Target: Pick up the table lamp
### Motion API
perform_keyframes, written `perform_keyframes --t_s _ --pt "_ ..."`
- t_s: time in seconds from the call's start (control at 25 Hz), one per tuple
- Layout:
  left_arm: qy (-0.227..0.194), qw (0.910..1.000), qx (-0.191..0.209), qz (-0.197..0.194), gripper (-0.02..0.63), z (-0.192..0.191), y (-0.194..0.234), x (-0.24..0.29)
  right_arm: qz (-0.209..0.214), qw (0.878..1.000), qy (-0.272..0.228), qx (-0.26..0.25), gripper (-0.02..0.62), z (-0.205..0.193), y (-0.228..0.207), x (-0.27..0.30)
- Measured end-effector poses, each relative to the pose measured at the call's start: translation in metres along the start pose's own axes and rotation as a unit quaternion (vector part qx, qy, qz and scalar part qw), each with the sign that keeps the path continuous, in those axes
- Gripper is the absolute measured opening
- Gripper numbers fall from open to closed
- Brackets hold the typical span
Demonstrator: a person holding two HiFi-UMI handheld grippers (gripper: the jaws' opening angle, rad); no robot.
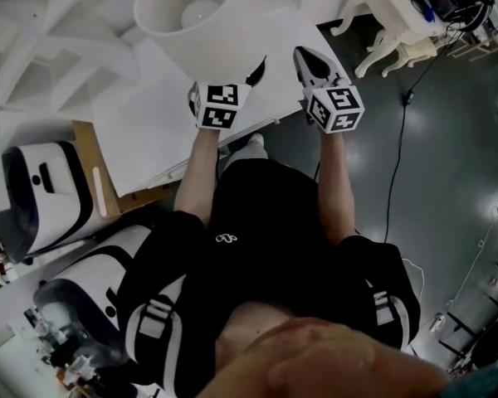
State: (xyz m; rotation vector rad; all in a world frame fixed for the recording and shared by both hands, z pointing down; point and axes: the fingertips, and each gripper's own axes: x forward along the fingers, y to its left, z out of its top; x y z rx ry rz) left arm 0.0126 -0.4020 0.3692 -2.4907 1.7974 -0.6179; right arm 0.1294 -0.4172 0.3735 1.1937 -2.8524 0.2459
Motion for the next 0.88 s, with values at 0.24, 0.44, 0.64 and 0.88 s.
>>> perform_keyframes --t_s 0.24,0.44,0.64,0.88 --pt "0.021 0.9997 -0.015 0.002 0.084 -0.018 -0.002 0.002 0.002 1.0 0.006 0.001 0.018 -0.004 -0.001 -0.001" --pt "0.023 0.9997 -0.012 0.002 0.084 -0.019 -0.003 0.001 0.001 1.0 0.008 0.0 0.018 -0.006 0.0 -0.002" --pt "0.028 0.9995 -0.012 0.001 0.084 -0.022 -0.003 0.0 0.001 1.0 0.011 0.0 0.018 -0.009 0.0 -0.002" --pt "0.031 0.9994 -0.013 0.003 0.084 -0.023 0.001 0.001 0.001 1.0 0.013 -0.001 0.018 -0.01 -0.001 0.001"
